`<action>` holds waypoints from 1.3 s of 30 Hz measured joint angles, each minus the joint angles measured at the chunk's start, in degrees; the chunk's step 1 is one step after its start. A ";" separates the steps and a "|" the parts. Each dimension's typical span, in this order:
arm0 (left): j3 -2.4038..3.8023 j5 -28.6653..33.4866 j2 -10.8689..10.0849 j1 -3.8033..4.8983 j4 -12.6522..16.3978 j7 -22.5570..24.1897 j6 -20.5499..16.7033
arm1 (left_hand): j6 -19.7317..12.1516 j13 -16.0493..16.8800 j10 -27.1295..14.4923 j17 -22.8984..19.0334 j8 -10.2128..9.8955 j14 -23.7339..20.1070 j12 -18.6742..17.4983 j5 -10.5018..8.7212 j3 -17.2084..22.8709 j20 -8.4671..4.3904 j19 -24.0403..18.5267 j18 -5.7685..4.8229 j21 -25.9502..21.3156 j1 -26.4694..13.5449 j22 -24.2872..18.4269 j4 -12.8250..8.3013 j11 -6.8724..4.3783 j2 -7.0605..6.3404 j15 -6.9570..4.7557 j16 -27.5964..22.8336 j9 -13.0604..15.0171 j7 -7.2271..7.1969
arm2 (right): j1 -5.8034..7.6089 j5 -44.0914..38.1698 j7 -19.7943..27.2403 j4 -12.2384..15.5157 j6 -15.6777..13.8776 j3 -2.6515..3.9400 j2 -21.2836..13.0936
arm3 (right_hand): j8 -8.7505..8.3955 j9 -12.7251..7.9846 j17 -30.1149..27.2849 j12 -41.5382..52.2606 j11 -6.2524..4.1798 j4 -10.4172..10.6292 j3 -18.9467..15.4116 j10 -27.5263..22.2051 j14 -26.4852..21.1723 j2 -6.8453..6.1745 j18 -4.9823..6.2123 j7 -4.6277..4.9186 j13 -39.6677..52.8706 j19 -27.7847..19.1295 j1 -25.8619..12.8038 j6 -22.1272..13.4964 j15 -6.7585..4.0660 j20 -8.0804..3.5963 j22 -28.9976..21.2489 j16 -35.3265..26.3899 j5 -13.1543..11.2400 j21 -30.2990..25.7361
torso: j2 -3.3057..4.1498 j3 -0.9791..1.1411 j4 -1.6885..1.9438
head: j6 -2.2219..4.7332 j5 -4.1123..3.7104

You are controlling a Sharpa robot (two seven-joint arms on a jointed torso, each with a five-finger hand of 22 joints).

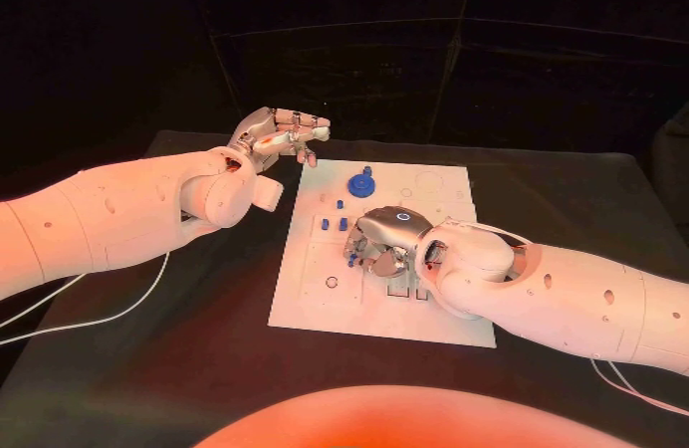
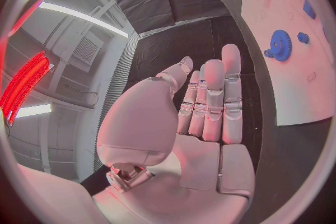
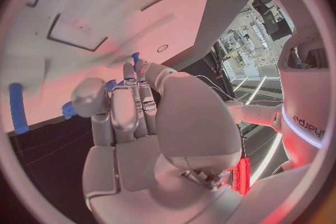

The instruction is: Assemble the parts on the task board

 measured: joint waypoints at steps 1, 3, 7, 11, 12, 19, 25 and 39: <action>0.00 0.00 0.00 0.00 -0.01 0.00 0.00 | 0.00 0.00 0.00 0.00 0.00 0.00 0.00 0.00 0.00 0.00 0.00 0.00 0.00 0.00 0.00 0.00 0.00 0.00 0.00 0.00 0.00 0.00 | -0.01 -0.03 0.01 0.00 0.05 0.00 -0.02 | 0.00 0.00 0.00 0.00 0.00 0.00 0.00 0.00 0.00 0.00 0.00 0.00 0.00 0.00 0.00 0.00 0.00 0.00 0.00 0.00 0.00 0.00 | -0.01 -0.01 -0.01 | 0.01 -0.01; 0.00 0.00 0.00 0.00 -0.03 -0.01 0.00 | 0.00 0.00 0.00 -0.11 0.00 0.00 0.00 0.00 0.00 0.00 0.00 0.00 0.00 0.00 0.00 0.00 0.00 0.00 0.00 0.00 0.00 0.00 | -0.02 -0.11 0.02 0.07 0.15 0.00 -0.10 | 0.00 0.00 0.00 0.00 0.00 0.00 0.00 0.00 0.00 0.00 0.00 -0.01 0.00 0.00 0.00 -0.01 0.00 0.00 0.00 0.00 0.00 0.00 | -0.02 -0.01 -0.01 | 0.01 -0.01; 0.00 0.00 -0.02 0.00 -0.07 -0.01 0.00 | 0.00 0.00 0.00 -0.15 0.00 0.00 0.00 0.00 0.00 0.00 0.00 0.00 0.00 0.00 0.00 0.00 0.00 0.00 0.00 0.00 0.00 0.00 | -0.03 -0.31 0.02 0.17 0.32 0.01 -0.24 | -0.01 0.00 0.00 0.00 0.00 0.00 0.00 0.00 0.00 0.00 0.00 -0.01 -0.01 0.00 0.00 -0.01 0.00 0.00 0.00 0.00 0.00 0.00 | -0.02 -0.02 -0.01 | -0.05 -0.02; 0.00 0.00 -0.04 0.00 -0.07 -0.02 0.01 | 0.00 0.00 0.00 -0.15 0.00 0.00 0.00 0.00 0.00 0.00 0.00 0.00 0.00 0.00 0.01 0.00 0.00 0.00 0.00 0.00 0.01 0.00 | -0.04 -0.67 -0.08 0.17 0.50 0.03 -0.22 | -0.16 -0.01 0.00 0.00 0.00 0.00 0.00 0.00 0.00 -0.22 0.00 -0.01 0.02 0.00 -0.22 -0.01 0.00 0.00 -0.01 0.00 0.22 0.00 | -0.02 -0.04 -0.01 | -0.10 0.00; 0.00 0.00 -0.04 0.00 -0.07 -0.02 0.01 | 0.00 0.00 0.00 -0.15 0.00 0.00 0.00 0.00 0.00 0.00 0.00 0.00 0.00 0.00 0.01 0.00 0.00 0.00 0.00 0.00 0.00 0.00 | -0.04 -0.74 -0.11 0.17 0.53 0.04 -0.20 | -0.16 -0.01 -0.01 0.00 0.00 0.00 0.00 0.00 0.00 -0.29 0.00 -0.01 0.03 0.00 -0.29 -0.01 0.00 0.00 -0.01 0.00 0.24 0.00 | -0.02 -0.04 -0.01 | -0.10 0.00; 0.00 0.01 -0.04 0.00 -0.20 -0.05 0.05 | 0.00 0.00 0.00 -0.15 0.00 0.00 0.00 0.00 0.00 0.00 0.00 0.00 0.00 0.00 0.01 0.00 0.00 0.00 0.00 0.00 0.01 0.00 | -0.16 -1.75 -0.36 -0.04 1.09 0.04 0.55 | -0.50 -0.01 -0.16 -0.69 0.52 0.00 0.00 -0.52 0.00 -0.89 0.01 0.31 0.12 0.00 -0.91 -0.34 0.00 0.00 -0.17 0.23 0.39 0.00 | 0.02 -0.04 -0.01 | -0.27 0.01; 0.00 0.01 -0.04 0.00 -0.28 -0.12 0.13 | 0.00 -0.01 -0.20 -0.25 0.00 0.00 0.00 0.00 0.00 0.00 0.00 0.00 0.00 0.00 -0.05 0.00 0.20 0.00 0.00 0.00 0.01 0.00 | -0.37 -2.23 -0.42 -0.43 1.37 -0.01 0.83 | -1.47 -0.31 -0.80 -2.09 1.42 0.00 0.00 -2.49 0.11 -1.60 0.00 1.18 -0.14 -0.48 -2.36 -2.51 0.33 0.47 -1.10 0.34 0.51 -0.06 | 0.02 -0.05 -0.01 | -0.40 0.00; 0.00 0.01 -0.11 0.00 -0.44 -0.34 0.33 | 0.00 0.00 -0.40 -0.24 0.00 0.00 0.00 0.00 0.00 0.00 0.00 0.00 0.00 0.00 -0.04 0.00 0.00 0.00 0.00 0.00 0.02 0.00 | -0.45 -1.97 -0.44 -0.38 -0.11 0.00 0.14 | -1.48 -0.34 -5.17 -3.28 2.72 0.18 -3.55 -9.96 0.10 -3.75 0.01 1.90 -0.12 -3.69 -4.82 -8.42 1.36 1.64 -9.10 -2.29 0.66 -5.12 | -0.05 -0.03 0.04 | -0.46 0.10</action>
